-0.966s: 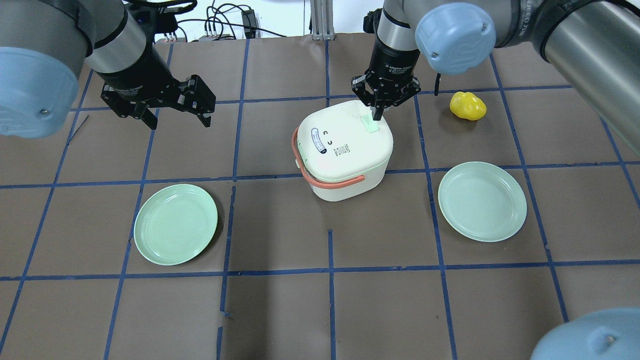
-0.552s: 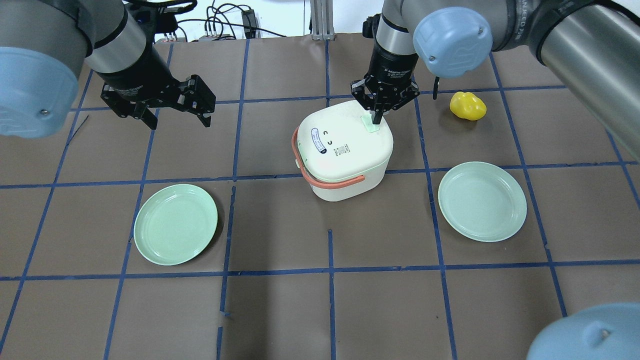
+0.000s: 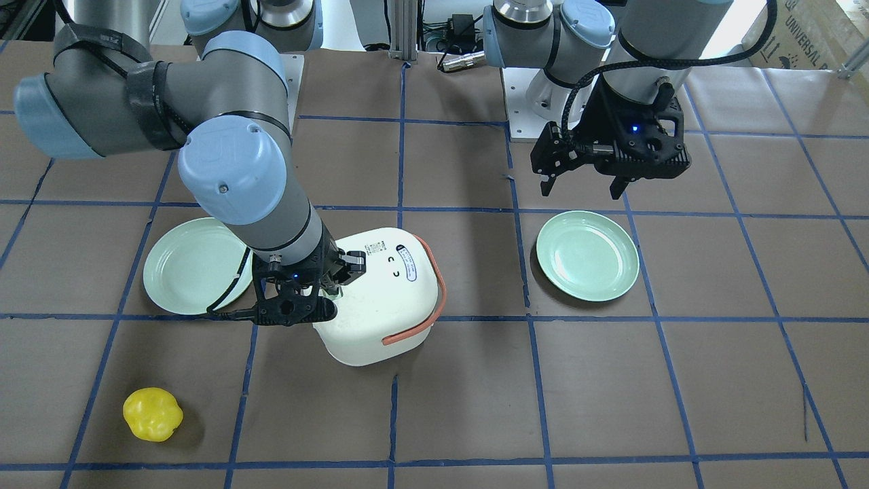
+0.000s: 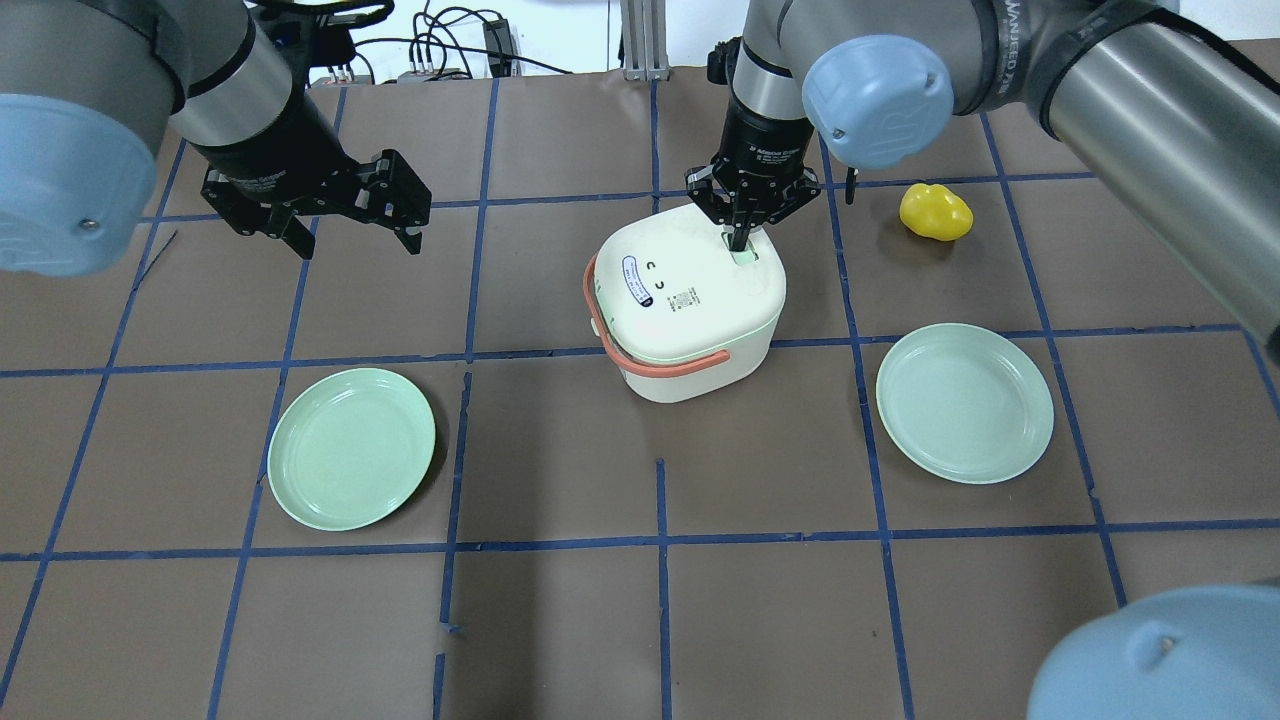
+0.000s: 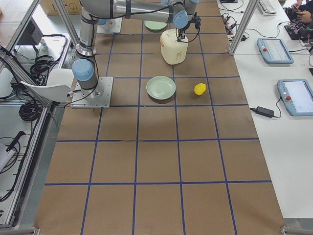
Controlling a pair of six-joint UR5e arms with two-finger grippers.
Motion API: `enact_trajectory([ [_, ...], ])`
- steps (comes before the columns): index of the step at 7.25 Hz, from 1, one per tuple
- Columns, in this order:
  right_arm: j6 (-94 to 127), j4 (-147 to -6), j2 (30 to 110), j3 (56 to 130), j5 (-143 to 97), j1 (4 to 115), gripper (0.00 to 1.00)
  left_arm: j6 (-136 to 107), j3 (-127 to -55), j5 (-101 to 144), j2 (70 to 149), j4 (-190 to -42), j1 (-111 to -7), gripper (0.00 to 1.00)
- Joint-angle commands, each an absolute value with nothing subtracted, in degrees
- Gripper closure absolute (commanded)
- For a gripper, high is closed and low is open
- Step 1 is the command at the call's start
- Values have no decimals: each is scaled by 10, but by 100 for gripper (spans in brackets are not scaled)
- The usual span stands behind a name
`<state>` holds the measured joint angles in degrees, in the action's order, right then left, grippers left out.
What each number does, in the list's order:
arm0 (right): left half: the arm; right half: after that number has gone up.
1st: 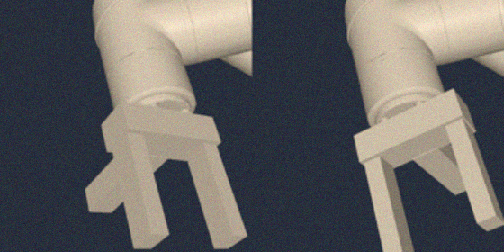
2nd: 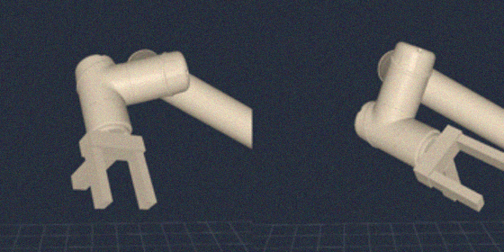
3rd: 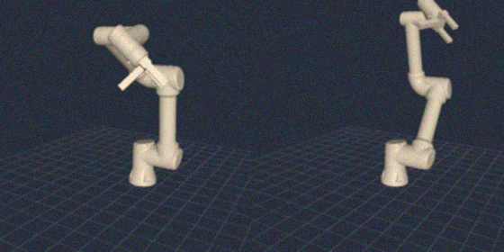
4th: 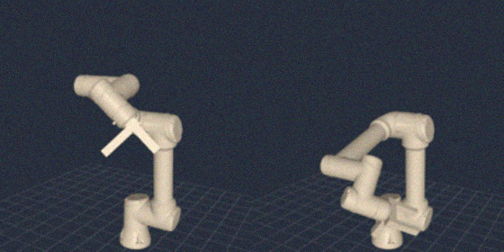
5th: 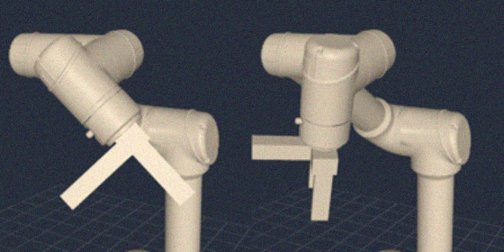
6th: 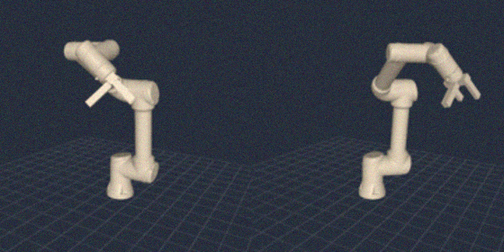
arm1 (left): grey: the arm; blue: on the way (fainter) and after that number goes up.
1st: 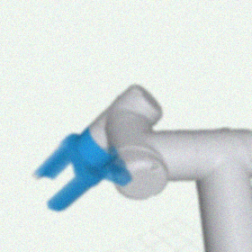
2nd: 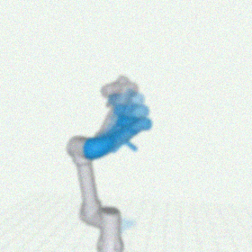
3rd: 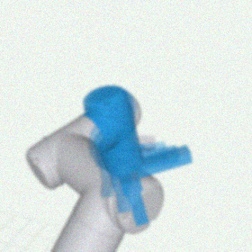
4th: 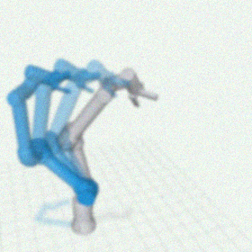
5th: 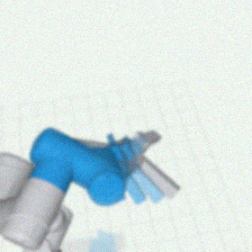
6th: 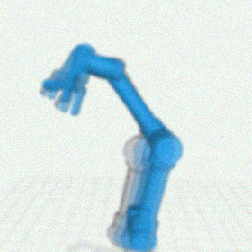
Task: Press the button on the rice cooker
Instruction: 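Press the button with the right gripper and lift away as lid opens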
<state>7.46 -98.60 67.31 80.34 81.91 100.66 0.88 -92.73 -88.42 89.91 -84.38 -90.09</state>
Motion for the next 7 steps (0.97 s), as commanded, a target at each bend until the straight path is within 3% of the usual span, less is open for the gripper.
enact_trajectory([
  [1,74,-969,682,782,824,1005,84,9,-927,-884,899,-844,-901,0],
  [2,74,-909,689,747,825,1003,82,9,-927,-884,899,-844,-901,0],
  [3,75,-836,696,684,828,1005,66,9,-927,-884,899,-844,-901,0],
  [4,75,-809,703,639,829,1003,29,9,-927,-884,899,-844,-901,0],
  [5,69,-806,726,621,829,996,0,9,-927,-884,899,-844,-901,0],
  [7,62,-751,786,632,851,959,0,9,-927,-884,899,-844,-901,0],
])
